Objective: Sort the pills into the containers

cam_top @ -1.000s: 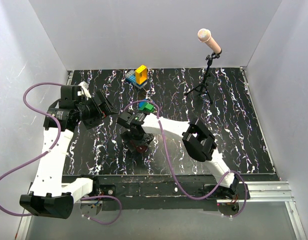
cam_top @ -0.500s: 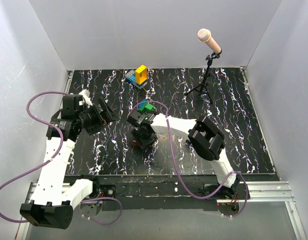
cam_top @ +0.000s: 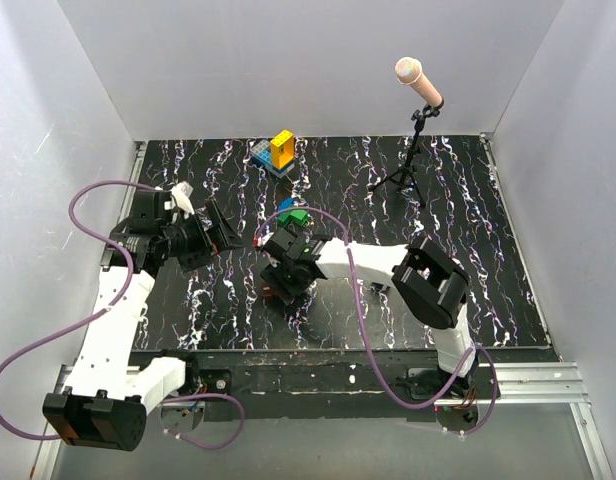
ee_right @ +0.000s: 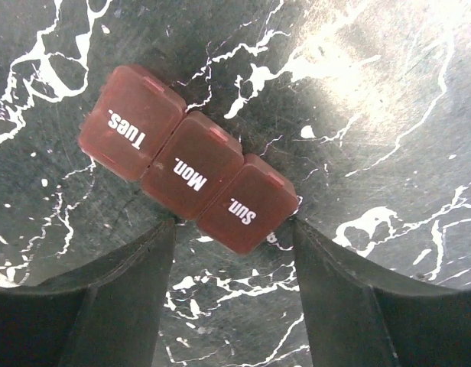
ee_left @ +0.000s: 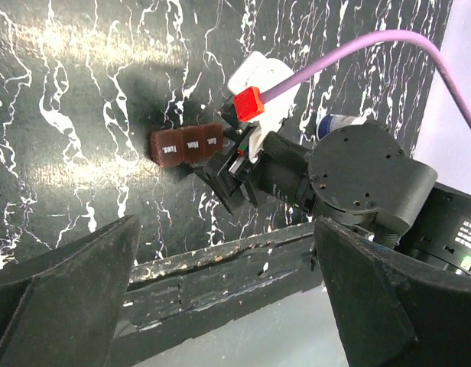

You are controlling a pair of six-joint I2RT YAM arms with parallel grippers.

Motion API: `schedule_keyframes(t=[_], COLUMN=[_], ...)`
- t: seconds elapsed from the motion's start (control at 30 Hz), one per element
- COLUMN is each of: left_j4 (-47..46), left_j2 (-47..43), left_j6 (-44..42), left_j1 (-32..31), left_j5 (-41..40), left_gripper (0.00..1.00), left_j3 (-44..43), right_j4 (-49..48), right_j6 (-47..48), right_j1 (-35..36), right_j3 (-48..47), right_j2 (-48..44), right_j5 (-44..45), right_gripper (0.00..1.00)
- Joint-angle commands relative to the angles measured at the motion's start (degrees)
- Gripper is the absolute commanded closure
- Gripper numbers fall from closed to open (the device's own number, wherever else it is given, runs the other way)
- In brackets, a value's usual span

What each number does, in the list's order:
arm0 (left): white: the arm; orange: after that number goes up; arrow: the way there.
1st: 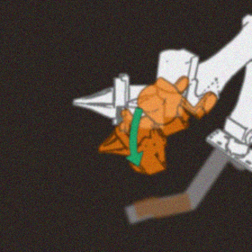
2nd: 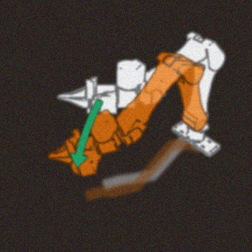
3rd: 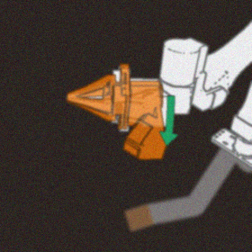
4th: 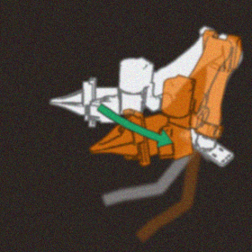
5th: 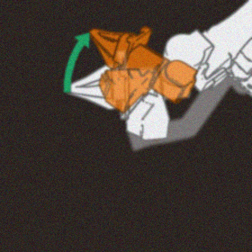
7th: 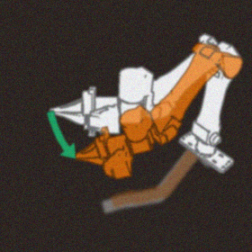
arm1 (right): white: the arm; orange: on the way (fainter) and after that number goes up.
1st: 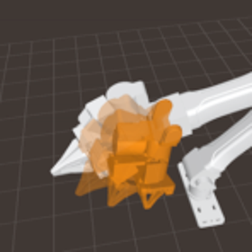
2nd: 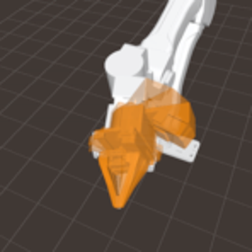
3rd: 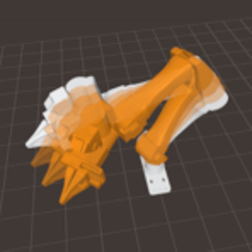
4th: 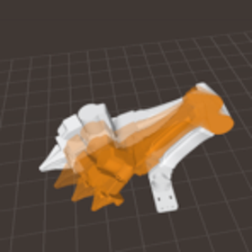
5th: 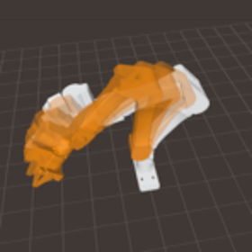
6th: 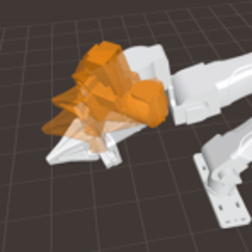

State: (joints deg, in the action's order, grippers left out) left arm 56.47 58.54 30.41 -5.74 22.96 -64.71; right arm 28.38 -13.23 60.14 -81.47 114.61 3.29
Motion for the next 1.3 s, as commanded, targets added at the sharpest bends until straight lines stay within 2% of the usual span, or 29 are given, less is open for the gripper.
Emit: schedule_keyframes(t=[0.0, 0.07, 0.2, 0.5, 0.67, 0.77, 0.83, 1.07, 1.13, 1.27], left_j4=[-1.79, -1.97, -2.41, -0.39, 0.57, 2.32, 3.03, -0.21, -1.53, -5.3], left_j2=[-1.59, -1.77, -2.38, -3.61, -3.7, -4.05, -4.57, -4.67, -2.83, 1.04], left_j6=[-1.41, -0.8, 0.08, -0.36, -1.23, -1.24, 0.25, 6.84, 7.55, 8.69], left_j1=[0.2, 0.2, 0.11, 0.11, 0.2, 0.2, 0.2, 0.2, 0.03, 0.11], left_j5=[4.28, 4.64, 5.42, 5.78, 7.01, 4.56, 1.4, -1.87, -1.69, -0.99], left_gripper=[0.02, 0.02, 0.02, 0.02, 0.02, 0.02, 0.02, 0.02, 0.02, 0.05], left_j3=[1.69, 2.13, 2.92, 0.73, -2.61, -3.23, -1.75, 5.89, 7.66, 11.79], right_j4=[-3.51, -3.95, -4.57, -4.38, -4.83, -4.3, -5.43, -12.82, -13.79, -13.53], right_j6=[5.23, 5.32, 6.55, 10.24, 11.65, 11.57, 10.52, 2.08, 0.32, -3.81], right_j1=[-0.2, -0.46, -1.16, -1.43, -1.43, -1.69, -2.39, -11.61, -14.07, -18.29], right_j3=[3.25, 3.34, 1.5, -5.01, -6.77, -7.12, -4.94, 9.2, 11.5, 12.83], right_j2=[-1.49, -1.58, -0.71, 3.43, 4.13, 3.35, 1.07, -12.46, -15.63, -16.26], right_j5=[3.91, 4.45, 3.04, -2.85, -4.43, -5.13, -6.97, -21.12, -22.71, -24.38], right_gripper=[0.27, 0.23, 0.22, 0.3, 0.28, 0.28, 0.27, 0.24, 0.23, 0.21])
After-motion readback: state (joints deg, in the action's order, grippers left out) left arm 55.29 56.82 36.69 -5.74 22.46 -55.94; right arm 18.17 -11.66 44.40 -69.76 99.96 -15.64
